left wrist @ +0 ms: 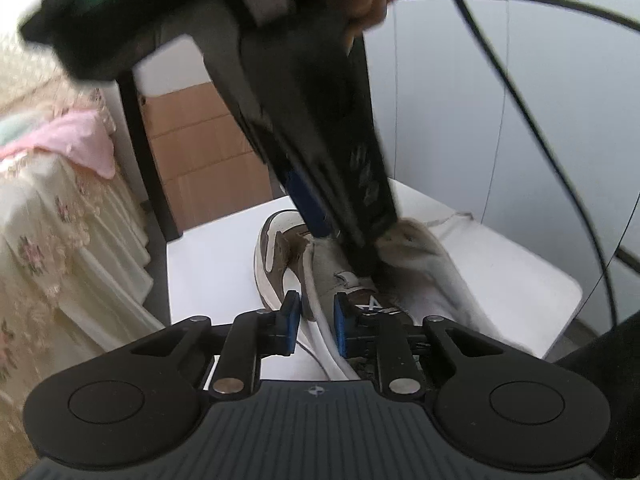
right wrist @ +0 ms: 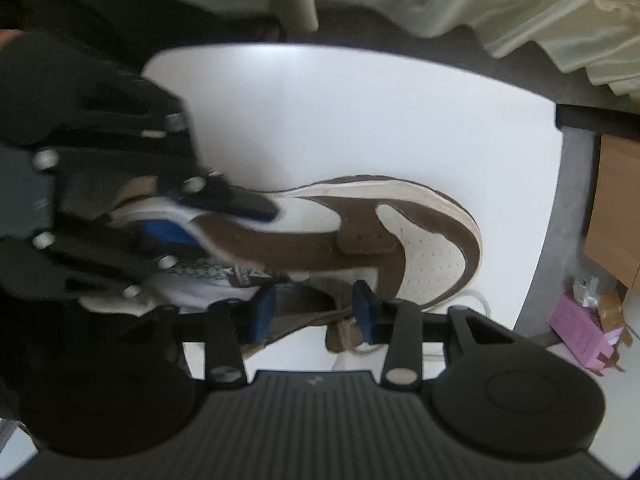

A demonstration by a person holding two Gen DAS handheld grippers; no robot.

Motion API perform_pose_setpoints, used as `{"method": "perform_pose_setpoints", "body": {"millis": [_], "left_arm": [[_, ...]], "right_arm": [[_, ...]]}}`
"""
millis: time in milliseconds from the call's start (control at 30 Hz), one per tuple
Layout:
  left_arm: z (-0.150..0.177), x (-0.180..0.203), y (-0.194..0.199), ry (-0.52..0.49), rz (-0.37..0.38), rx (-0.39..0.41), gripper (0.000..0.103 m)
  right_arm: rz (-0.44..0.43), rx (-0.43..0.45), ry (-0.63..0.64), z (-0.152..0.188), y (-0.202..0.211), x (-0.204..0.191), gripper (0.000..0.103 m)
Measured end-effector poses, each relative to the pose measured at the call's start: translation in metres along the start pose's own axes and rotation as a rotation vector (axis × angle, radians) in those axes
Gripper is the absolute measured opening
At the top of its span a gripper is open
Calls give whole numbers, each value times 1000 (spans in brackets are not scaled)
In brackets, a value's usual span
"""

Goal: Lace up shoes with both hands

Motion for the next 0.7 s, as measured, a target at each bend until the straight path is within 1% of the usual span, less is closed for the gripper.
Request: {"method": "perform_pose_setpoints", "body": {"millis": [100, 200, 367, 467, 533, 600, 700], "left_arm": [[0, -7, -1, 67, 26, -33, 20], [0, -7, 0, 80, 29, -42, 20], [-1, -5, 1, 71, 21, -42, 20], [0, -2, 2, 67, 22, -45, 20], [0, 0, 2, 60, 23, -45, 20], [0, 2, 3, 55, 25, -45, 20], [0, 3, 4, 50, 28, -44, 20]], "right_arm": [[11, -70, -6, -6, -9, 8, 21], [29, -157, 27, -8, -17, 8, 15], [66, -302, 120, -10, -32, -3, 16], [89, -354, 150, -6, -44, -7, 16], [107, -373, 161, -4, -48, -6, 4], [124, -363, 171, -2, -48, -5, 3], [105, -278, 119, -5, -39, -3, 3]]}}
Point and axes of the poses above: each gripper's, at about its wrist camera, not at the fingertips, and y roughly against the way its jaws point, x to its right, z to its underside, the point moved 10 cm from there along -y, roughly the way its jaws point, and after that the axes turned 11 degrees about -z, right-handed, at the moved point
